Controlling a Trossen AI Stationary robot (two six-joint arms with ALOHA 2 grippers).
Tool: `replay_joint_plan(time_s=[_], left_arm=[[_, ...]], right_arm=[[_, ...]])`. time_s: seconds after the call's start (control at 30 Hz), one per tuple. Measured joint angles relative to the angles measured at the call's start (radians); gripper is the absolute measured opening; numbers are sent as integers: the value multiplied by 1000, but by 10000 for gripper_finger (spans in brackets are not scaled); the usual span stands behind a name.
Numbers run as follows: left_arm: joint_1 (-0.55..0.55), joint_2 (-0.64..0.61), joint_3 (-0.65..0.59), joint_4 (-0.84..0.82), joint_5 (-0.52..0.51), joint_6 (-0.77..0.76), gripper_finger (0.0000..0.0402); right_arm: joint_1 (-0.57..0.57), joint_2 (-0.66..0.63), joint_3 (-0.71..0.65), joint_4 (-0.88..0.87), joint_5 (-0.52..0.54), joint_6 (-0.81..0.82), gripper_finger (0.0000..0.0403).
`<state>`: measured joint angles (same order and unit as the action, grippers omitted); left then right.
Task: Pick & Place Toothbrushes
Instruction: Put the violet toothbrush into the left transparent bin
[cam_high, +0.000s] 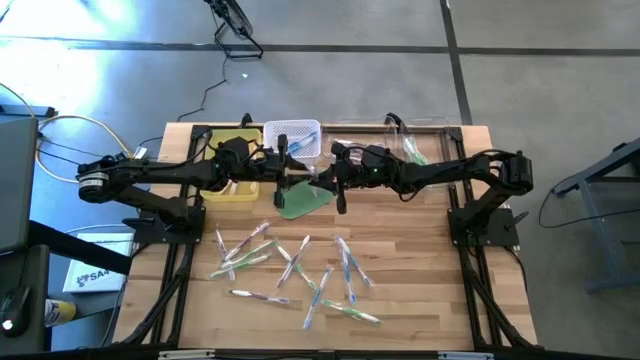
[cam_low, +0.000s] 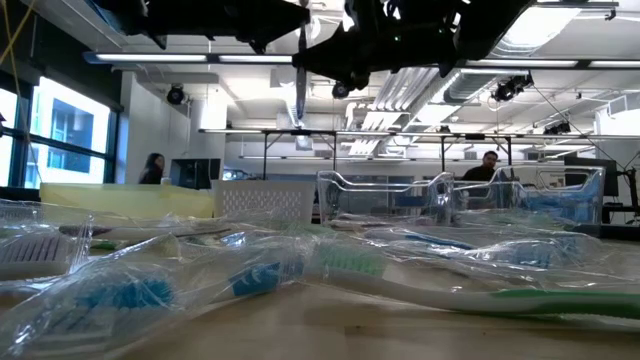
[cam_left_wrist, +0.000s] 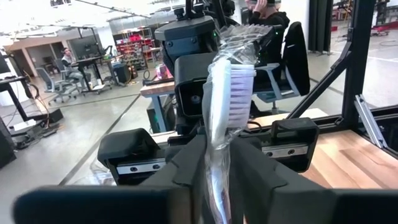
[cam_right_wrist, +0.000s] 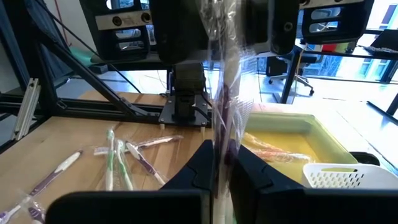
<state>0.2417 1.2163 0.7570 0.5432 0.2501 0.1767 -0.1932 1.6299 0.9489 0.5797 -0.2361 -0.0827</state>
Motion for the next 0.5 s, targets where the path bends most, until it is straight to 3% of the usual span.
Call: replay_joint_plan(time_s=[0.27, 0.5], left_arm=[[0, 0, 0, 0, 0, 29, 162], [0, -2, -1, 0, 0, 29, 181]], right_arm=[[0, 0, 0, 0, -1, 5, 16], [-10, -3, 0, -13, -1, 6, 16]])
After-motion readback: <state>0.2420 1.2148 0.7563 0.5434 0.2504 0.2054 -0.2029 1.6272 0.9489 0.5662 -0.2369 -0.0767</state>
